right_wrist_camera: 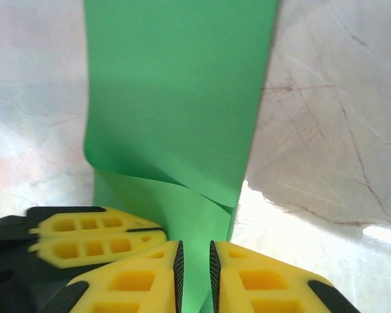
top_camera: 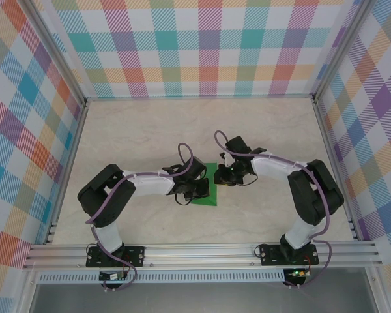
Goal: Fold a paper plane with a square sheet of paper (pick it up from the middle)
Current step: Fold the triangle a second time at the center of the table.
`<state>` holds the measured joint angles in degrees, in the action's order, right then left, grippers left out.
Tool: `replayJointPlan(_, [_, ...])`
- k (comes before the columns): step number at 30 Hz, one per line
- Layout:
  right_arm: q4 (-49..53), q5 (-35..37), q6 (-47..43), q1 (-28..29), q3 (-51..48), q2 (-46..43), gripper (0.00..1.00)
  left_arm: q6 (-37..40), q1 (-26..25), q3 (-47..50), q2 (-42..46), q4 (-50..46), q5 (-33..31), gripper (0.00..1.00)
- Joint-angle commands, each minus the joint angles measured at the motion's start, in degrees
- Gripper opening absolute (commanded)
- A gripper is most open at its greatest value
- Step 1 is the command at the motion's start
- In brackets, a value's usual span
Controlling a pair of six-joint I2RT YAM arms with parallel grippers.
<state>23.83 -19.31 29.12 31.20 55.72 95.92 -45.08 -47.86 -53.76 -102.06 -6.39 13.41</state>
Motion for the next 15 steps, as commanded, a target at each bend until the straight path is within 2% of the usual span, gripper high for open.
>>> replayJointPlan(1, [0.66, -1.0, 1.5, 0.83, -0.86, -0.57, 0.17, 1.74, 0.2, 0.88, -1.65, -3.1, -0.97, 0.02])
replayJointPlan(6, [-1.34, -3.9, 2.49, 2.27, -1.08, 1.54, 0.09, 1.61, 0.19, 0.93, -1.91, -3.19, -1.03, 0.02])
replayJointPlan(15, [-3.02, -5.1, 2.21, 2.85, 0.13, 7.55, 0.05, 1.4, 0.17, 0.66, -1.32, -3.36, -1.27, 0.02])
